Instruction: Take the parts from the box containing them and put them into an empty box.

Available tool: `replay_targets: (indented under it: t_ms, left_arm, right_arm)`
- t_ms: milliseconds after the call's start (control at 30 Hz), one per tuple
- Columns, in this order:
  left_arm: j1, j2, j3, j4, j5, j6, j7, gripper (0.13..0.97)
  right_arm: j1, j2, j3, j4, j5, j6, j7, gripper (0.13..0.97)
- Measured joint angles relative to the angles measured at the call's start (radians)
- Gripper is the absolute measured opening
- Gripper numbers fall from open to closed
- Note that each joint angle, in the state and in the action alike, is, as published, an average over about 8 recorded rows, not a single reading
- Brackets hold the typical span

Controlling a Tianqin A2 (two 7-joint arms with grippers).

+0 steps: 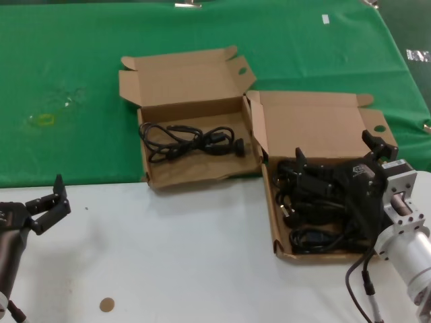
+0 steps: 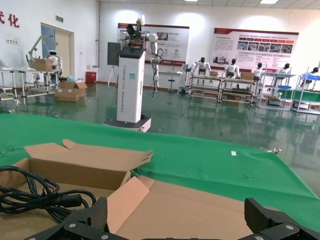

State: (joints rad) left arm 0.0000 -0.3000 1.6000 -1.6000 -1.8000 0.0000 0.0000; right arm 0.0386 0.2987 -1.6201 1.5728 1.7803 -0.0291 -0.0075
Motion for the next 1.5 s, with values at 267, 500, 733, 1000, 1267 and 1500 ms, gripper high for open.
replay_targets:
  t_ms: [267, 500, 733, 1000, 1267, 1500]
  left_arm:
    - [0.0, 0.0, 0.0, 0.0, 0.0, 0.0, 0.0, 0.966]
    - [0.0, 0.0, 0.0, 0.0, 0.0, 0.0, 0.0, 0.966]
    - [0.0, 0.0, 0.0, 0.0, 0.0, 0.0, 0.0, 0.966]
    - [0.0, 0.0, 0.0, 0.0, 0.0, 0.0, 0.0, 0.966]
    - [0.0, 0.0, 0.0, 0.0, 0.0, 0.0, 0.0, 0.966]
    - [0.0, 0.0, 0.0, 0.0, 0.0, 0.0, 0.0, 0.966]
  right_arm:
    - [0.0, 0.0, 0.0, 0.0, 0.0, 0.0, 0.0, 0.966]
    - [0.0, 0.0, 0.0, 0.0, 0.0, 0.0, 0.0, 0.966]
    - [0.0, 0.0, 0.0, 0.0, 0.0, 0.0, 0.0, 0.966]
    - [0.0, 0.0, 0.0, 0.0, 0.0, 0.0, 0.0, 0.966]
    - [0.0, 0.0, 0.0, 0.0, 0.0, 0.0, 0.0, 0.966]
    - [0.0, 0.0, 0.0, 0.0, 0.0, 0.0, 0.0, 0.966]
